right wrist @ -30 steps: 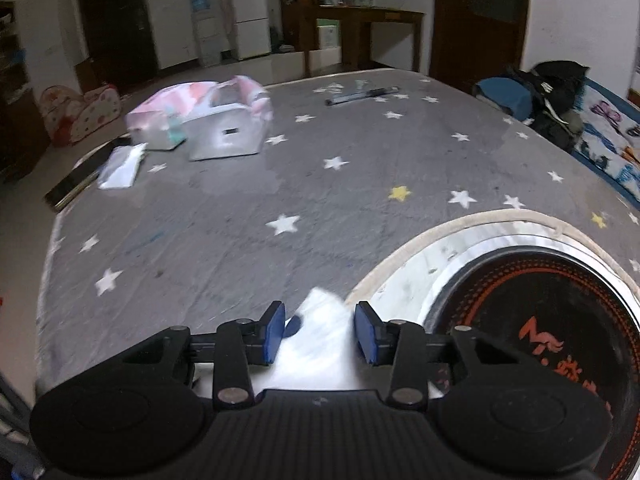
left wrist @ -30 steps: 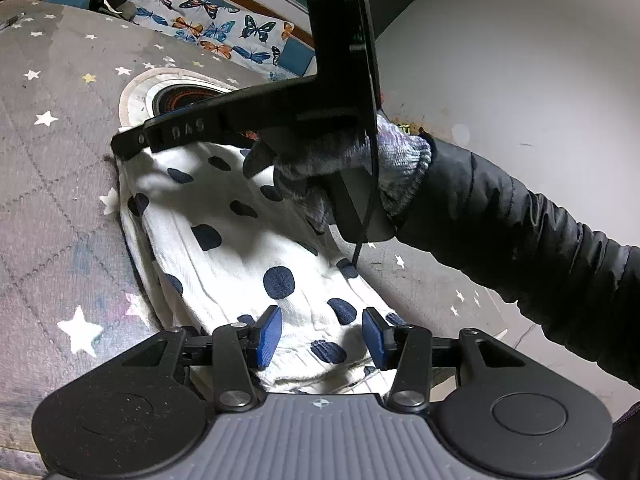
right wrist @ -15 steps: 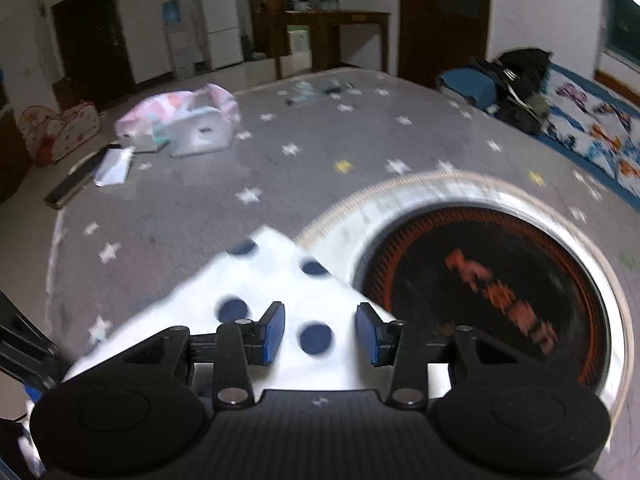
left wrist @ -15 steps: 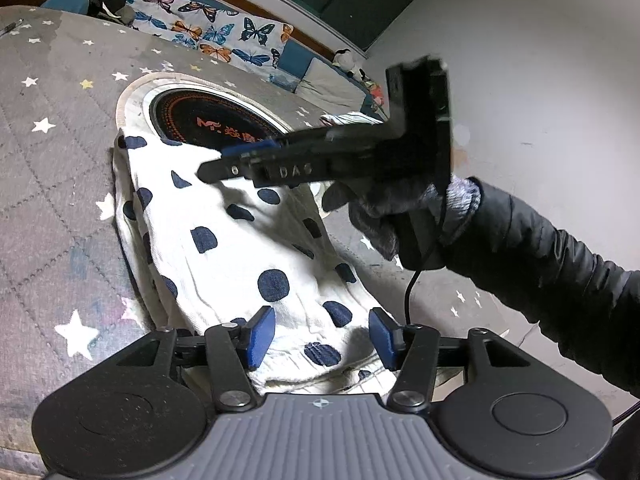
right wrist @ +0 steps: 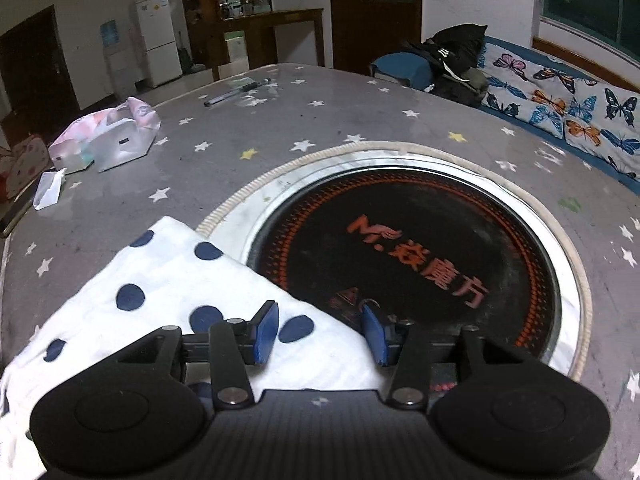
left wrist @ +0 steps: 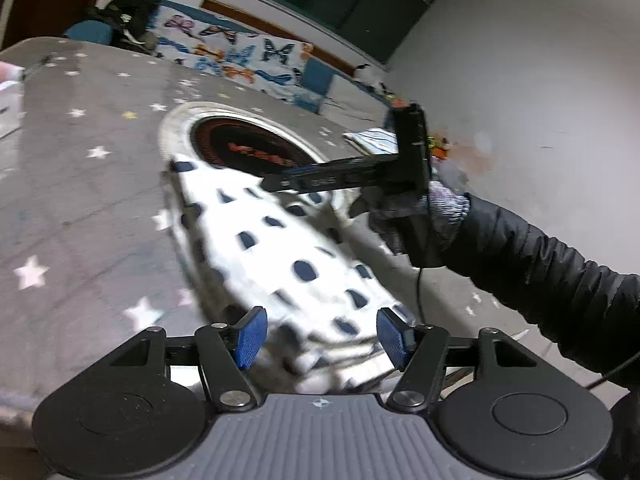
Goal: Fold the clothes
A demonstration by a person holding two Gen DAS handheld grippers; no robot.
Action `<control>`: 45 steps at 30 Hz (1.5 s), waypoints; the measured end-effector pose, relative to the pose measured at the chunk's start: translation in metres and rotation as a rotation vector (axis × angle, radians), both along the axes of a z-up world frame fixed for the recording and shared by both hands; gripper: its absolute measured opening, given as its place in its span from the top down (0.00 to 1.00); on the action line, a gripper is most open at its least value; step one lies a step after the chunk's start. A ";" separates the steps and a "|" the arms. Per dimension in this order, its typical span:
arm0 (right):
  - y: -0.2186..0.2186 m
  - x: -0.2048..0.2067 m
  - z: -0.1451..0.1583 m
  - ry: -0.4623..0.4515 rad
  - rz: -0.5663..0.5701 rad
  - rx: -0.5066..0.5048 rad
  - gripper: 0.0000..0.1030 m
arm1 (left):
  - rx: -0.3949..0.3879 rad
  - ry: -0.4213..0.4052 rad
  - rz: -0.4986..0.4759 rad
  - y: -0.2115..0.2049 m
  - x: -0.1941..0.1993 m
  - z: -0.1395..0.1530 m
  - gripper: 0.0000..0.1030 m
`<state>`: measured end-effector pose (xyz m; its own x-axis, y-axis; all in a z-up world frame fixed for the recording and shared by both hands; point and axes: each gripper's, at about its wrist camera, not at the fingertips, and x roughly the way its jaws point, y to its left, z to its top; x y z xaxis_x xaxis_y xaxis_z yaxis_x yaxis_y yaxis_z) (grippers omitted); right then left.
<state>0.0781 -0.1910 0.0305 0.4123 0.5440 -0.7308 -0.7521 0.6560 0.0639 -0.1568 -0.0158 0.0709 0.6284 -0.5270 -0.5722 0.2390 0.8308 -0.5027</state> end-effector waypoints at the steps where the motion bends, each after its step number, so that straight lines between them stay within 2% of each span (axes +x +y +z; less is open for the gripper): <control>1: -0.001 0.000 0.000 -0.001 -0.002 0.001 0.52 | 0.009 0.005 0.006 0.003 -0.004 0.000 0.35; 4: -0.001 0.000 0.001 -0.007 -0.002 -0.001 0.52 | 0.040 0.022 0.020 0.010 -0.016 0.000 0.32; 9: 0.001 -0.003 0.002 -0.023 0.001 -0.013 0.50 | 0.106 0.054 -0.006 0.000 -0.018 -0.014 0.32; 15: 0.000 -0.007 0.003 -0.043 0.003 -0.025 0.47 | 0.186 0.032 -0.028 -0.013 -0.015 -0.024 0.32; 19: -0.001 -0.009 0.005 -0.050 0.002 -0.031 0.44 | 0.229 0.016 -0.001 -0.016 -0.013 -0.025 0.32; 25: -0.003 -0.011 0.007 -0.061 0.001 -0.035 0.39 | 0.347 -0.035 0.017 -0.027 -0.014 -0.027 0.30; 28: -0.005 -0.014 0.009 -0.071 0.003 -0.036 0.38 | 0.363 -0.034 0.044 -0.024 -0.011 -0.030 0.30; 39: -0.010 -0.021 0.013 -0.087 -0.006 -0.021 0.38 | 0.458 -0.049 0.189 0.016 0.031 -0.038 0.30; 45: -0.012 -0.032 0.020 -0.127 0.008 -0.020 0.38 | 0.492 -0.066 0.217 0.036 0.069 -0.041 0.30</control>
<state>0.0464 -0.2033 0.0505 0.4978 0.5336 -0.6838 -0.7586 0.6500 -0.0450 -0.0882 0.0200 0.0295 0.7357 -0.0613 -0.6745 0.0540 0.9980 -0.0319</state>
